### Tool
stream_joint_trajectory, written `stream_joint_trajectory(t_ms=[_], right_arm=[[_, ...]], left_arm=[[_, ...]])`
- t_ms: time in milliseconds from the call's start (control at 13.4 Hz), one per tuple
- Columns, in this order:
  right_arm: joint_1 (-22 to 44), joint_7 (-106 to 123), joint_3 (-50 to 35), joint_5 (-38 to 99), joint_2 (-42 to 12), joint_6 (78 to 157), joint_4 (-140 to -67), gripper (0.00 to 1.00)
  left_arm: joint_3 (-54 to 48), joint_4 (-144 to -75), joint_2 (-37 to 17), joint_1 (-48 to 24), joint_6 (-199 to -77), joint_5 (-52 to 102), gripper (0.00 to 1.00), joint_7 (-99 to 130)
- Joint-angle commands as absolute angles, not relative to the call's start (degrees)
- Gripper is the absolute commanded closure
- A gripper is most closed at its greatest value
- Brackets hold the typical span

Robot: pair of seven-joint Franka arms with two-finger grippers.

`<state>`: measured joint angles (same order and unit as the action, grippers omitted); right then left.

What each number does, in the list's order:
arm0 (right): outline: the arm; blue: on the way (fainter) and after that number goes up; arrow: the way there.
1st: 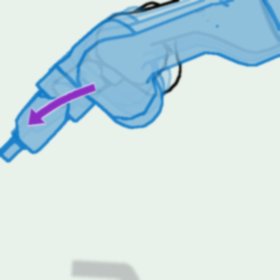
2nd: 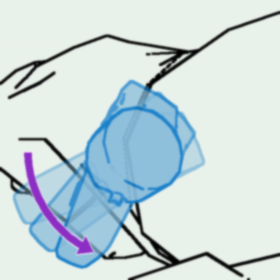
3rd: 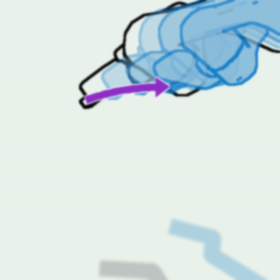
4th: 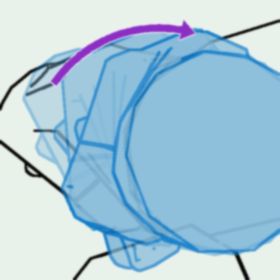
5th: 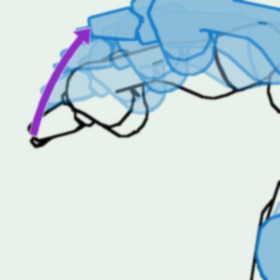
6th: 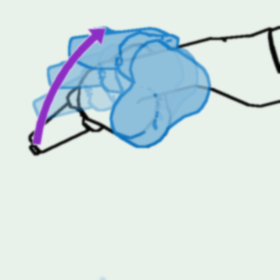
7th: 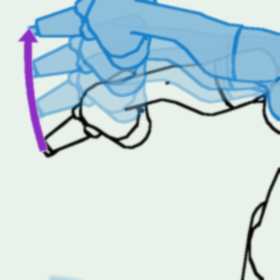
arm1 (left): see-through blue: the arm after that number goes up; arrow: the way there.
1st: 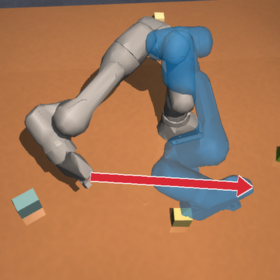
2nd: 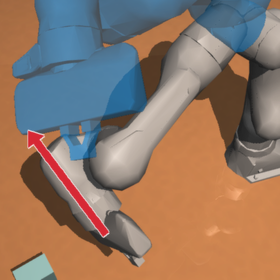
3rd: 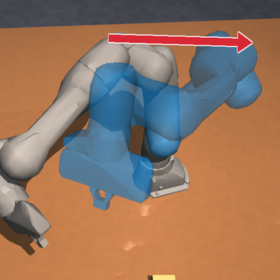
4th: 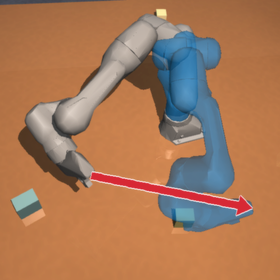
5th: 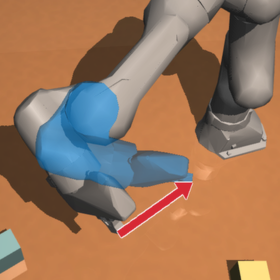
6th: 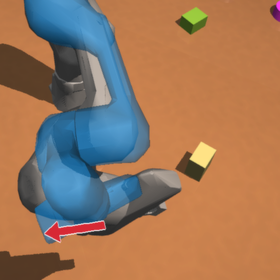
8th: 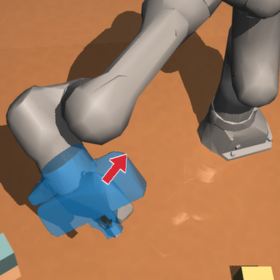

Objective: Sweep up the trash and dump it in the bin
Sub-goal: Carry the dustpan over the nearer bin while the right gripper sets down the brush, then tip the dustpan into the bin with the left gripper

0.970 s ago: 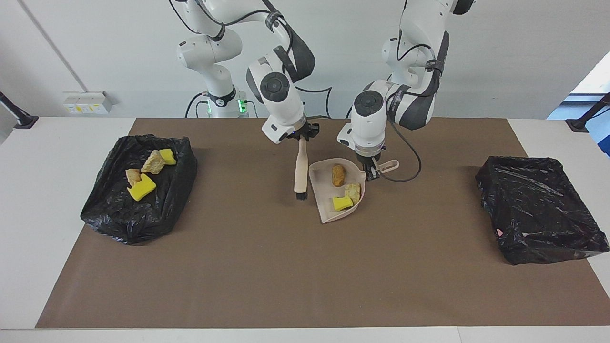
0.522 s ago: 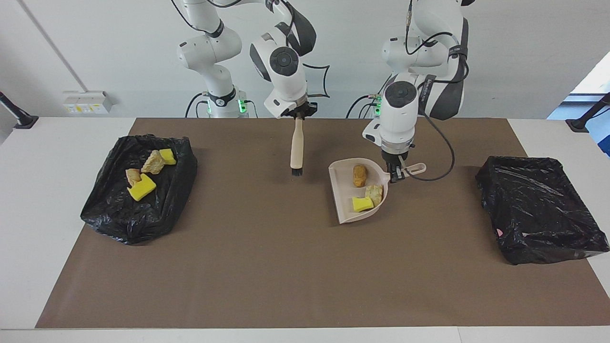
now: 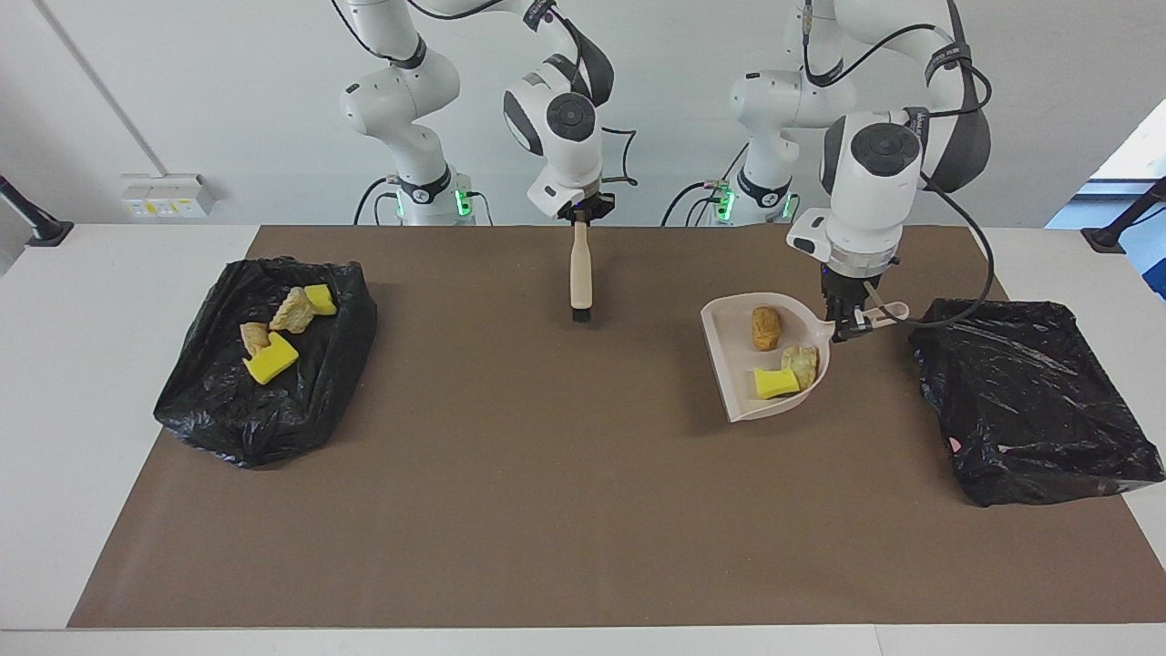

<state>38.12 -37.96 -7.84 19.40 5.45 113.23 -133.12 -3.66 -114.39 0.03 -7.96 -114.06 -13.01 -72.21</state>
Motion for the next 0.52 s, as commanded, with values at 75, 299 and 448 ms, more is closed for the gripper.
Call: stream_joint_trajectory(t_ms=[75, 299, 448], right_arm=[[40.6, -39.29, -7.82, 19.07, 3.87, 119.51, -136.05, 1.0], [40.61, -37.97, -7.82, 19.07, 3.78, 119.44, -136.14, 1.0], [40.61, -37.53, -7.82, 18.98, 2.99, 119.79, -136.14, 1.0]], left_arm=[[2.88, -112.6, 1.58, -8.09, -113.38, -10.29, 1.0, -79.26], [8.33, -109.61, 0.88, -8.09, -113.29, -10.28, 1.0, -82.08], [12.02, -108.46, 0.18, -8.0, -113.99, -8.89, 1.0, -87.07]])
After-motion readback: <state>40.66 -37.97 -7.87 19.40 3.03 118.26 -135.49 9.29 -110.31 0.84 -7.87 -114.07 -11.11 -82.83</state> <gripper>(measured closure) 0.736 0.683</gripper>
